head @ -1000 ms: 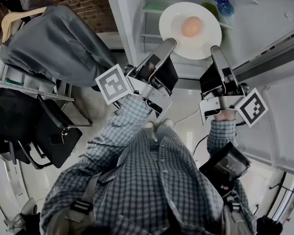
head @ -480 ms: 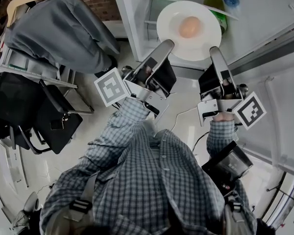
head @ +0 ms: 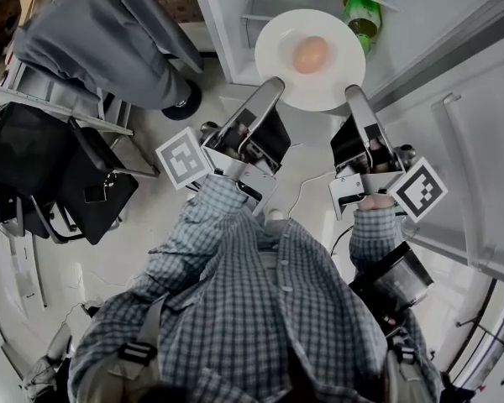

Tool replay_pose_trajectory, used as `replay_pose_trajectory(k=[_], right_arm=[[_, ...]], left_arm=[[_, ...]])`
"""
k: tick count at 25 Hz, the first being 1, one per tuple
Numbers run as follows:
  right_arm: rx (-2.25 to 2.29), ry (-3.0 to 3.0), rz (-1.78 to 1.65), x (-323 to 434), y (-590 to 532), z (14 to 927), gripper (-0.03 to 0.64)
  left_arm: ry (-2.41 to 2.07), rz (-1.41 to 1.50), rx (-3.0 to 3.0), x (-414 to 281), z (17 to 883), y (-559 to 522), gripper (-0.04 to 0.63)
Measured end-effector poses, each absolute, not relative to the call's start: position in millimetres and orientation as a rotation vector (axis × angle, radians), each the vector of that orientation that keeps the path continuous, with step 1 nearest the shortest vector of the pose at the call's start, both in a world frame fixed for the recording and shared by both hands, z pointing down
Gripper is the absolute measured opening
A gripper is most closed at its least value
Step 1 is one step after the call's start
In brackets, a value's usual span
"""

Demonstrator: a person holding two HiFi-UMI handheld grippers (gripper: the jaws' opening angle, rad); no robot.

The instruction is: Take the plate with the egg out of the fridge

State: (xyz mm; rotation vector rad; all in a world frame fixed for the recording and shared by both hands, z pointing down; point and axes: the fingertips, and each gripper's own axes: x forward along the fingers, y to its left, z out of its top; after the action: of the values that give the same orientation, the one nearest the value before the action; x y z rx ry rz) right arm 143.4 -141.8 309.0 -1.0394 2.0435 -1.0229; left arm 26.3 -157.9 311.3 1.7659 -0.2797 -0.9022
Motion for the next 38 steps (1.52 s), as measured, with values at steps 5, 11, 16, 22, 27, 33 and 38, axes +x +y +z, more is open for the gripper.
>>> replay_pose_trajectory(k=[5, 11, 16, 22, 27, 33, 38], right_arm=[[-1.034, 2.033, -1.051, 143.9, -109.3, 316.8, 0.057], [-1.017, 2.014, -1.091, 141.2, -90.4, 329.9, 0.057], [-1.006, 2.007, -1.120, 132.2, -77.5, 341.3, 0.056], [-1.020, 1.994, -1.118, 124.3, -62.7, 345.5, 0.056], [-1.032, 1.981, -1.119, 118.3, -59.9, 349.7, 0.057], [-1.025, 1.995, -1.118, 102.8, -67.3, 352.3, 0.055], [-1.011, 1.996, -1.123, 96.9, -70.9, 351.0, 0.057]], left_arm=[[-0.307, -0.901, 1.762, 26.9, 316.7, -123.7, 0.057], [-0.339, -0.890, 1.734, 24.4, 330.3, -103.1, 0.057], [-0.366, -0.861, 1.733, 15.3, 339.7, -89.2, 0.057], [-0.352, -0.847, 1.733, 7.4, 343.5, -75.3, 0.057], [-0.342, -0.843, 1.717, 0.6, 349.0, -72.8, 0.057], [-0.352, -0.853, 1.705, -14.5, 355.8, -78.8, 0.057], [-0.358, -0.850, 1.698, -20.3, 357.5, -81.2, 0.057]])
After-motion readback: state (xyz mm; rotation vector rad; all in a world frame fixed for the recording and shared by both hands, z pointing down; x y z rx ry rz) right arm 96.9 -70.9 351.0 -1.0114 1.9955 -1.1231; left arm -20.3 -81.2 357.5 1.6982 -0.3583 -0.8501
